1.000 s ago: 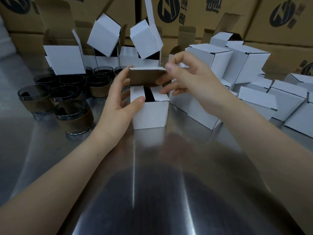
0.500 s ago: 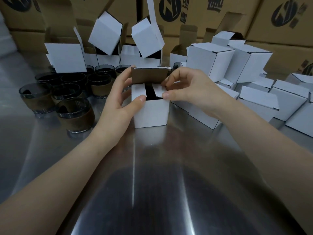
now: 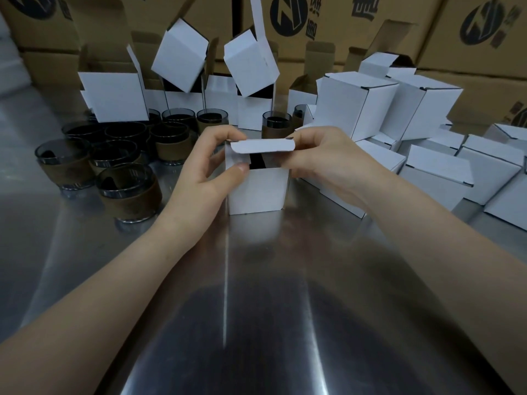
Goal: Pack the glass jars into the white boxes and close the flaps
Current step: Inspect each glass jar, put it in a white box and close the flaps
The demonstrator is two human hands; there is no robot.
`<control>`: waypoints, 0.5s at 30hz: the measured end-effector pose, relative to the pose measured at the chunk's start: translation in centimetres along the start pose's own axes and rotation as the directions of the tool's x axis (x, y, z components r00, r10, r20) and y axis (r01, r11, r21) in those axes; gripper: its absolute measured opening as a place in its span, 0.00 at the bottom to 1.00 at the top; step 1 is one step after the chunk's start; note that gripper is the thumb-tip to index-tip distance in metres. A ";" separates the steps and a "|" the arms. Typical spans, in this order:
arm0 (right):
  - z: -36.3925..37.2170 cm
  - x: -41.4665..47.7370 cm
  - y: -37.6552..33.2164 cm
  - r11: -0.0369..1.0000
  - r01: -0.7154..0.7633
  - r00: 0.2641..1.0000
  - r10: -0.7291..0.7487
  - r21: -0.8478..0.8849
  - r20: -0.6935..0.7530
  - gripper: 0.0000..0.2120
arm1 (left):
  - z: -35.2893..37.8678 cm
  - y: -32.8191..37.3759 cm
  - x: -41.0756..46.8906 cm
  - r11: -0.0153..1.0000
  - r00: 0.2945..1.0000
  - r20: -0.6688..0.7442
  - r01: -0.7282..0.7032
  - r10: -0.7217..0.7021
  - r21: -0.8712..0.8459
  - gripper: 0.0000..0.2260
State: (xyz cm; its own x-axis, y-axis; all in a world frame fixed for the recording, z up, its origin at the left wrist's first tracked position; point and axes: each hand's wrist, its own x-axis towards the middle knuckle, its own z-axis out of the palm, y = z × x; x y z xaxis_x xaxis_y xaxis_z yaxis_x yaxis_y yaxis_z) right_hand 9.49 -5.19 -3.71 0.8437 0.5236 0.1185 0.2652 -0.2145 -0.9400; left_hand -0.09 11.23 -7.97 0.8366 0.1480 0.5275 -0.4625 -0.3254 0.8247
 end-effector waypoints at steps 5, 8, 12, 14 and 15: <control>0.1 0.2 0.1 0.999 -0.049 0.999 0.049 0.008 -0.017 0.07 | 0.1 0.1 0.1 0.998 0.998 -0.038 0.038 -0.040 -0.046 0.06; -0.7 0.1 -0.3 0.996 -0.065 0.994 0.059 0.058 0.092 0.08 | 0.1 0.0 0.0 0.997 0.997 -0.054 0.050 -0.053 -0.053 0.07; -2.7 0.1 -0.9 0.980 -0.153 0.949 0.111 0.126 0.294 0.08 | 0.2 0.0 -0.1 0.997 0.995 -0.069 0.071 -0.074 -0.037 0.07; -3.1 0.1 -1.0 0.981 -0.154 0.937 0.108 0.115 0.333 0.15 | 0.2 0.0 -0.1 0.996 0.993 -0.077 0.088 -0.089 -0.012 0.10; -3.1 0.2 -0.9 0.982 -0.149 0.943 0.105 0.116 0.315 0.16 | 0.3 0.0 -0.1 0.995 0.992 -0.082 0.100 -0.100 -0.004 0.11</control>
State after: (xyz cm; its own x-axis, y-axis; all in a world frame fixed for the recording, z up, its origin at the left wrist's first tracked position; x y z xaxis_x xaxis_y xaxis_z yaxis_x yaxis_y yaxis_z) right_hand 10.84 -7.44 -1.87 0.6766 0.7310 -0.0881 0.0807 -0.1926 -0.9779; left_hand -0.12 10.97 -8.06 0.8518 0.2560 0.4571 -0.3776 -0.3049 0.8744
